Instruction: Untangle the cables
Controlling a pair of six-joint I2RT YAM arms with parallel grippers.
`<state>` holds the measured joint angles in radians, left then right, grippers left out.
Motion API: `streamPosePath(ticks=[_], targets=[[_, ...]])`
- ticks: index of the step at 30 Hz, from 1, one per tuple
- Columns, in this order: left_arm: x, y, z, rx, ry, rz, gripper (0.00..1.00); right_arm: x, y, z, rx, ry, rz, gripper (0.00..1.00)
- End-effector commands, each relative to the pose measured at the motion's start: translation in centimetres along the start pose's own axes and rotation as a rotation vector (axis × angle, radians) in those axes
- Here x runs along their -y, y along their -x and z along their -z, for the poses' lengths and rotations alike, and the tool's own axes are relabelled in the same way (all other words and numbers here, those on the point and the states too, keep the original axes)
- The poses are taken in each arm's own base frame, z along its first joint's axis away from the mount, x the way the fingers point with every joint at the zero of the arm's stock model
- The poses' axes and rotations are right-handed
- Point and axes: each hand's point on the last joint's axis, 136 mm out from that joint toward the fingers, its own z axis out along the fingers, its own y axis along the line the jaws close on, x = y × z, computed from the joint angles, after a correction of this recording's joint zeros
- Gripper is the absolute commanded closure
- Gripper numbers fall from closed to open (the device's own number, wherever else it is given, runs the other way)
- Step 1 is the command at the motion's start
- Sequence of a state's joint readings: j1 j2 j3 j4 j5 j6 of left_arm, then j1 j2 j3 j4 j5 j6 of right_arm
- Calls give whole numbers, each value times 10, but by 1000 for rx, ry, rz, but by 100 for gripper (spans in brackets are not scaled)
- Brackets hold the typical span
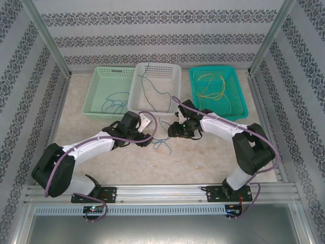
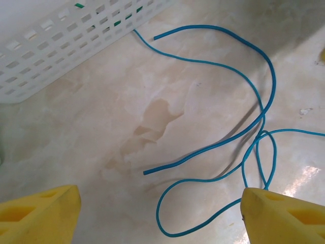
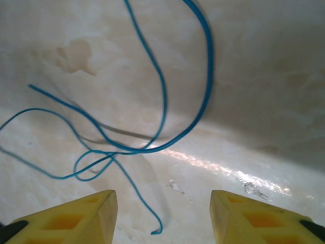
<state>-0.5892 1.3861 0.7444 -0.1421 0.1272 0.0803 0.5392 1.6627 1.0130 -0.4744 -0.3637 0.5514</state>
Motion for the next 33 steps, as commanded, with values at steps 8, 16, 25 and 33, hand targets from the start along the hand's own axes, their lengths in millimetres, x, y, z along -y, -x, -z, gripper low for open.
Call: streamPosePath(ticks=[8,16,25,33], targets=[[9,5,-7,-18,-26,-42,20,7,19,-40,-32,-34,-118,56],[9,5,-10,-3,-17,-25,21,19,16,-53,-44,-80,-171,52],[6,8,-6,5,3,-32,22,39,2,-62,-93,-208,-151,85],[5,7,-2,16,13,-25,22,37,0,-40,-15,-181,-161,100]])
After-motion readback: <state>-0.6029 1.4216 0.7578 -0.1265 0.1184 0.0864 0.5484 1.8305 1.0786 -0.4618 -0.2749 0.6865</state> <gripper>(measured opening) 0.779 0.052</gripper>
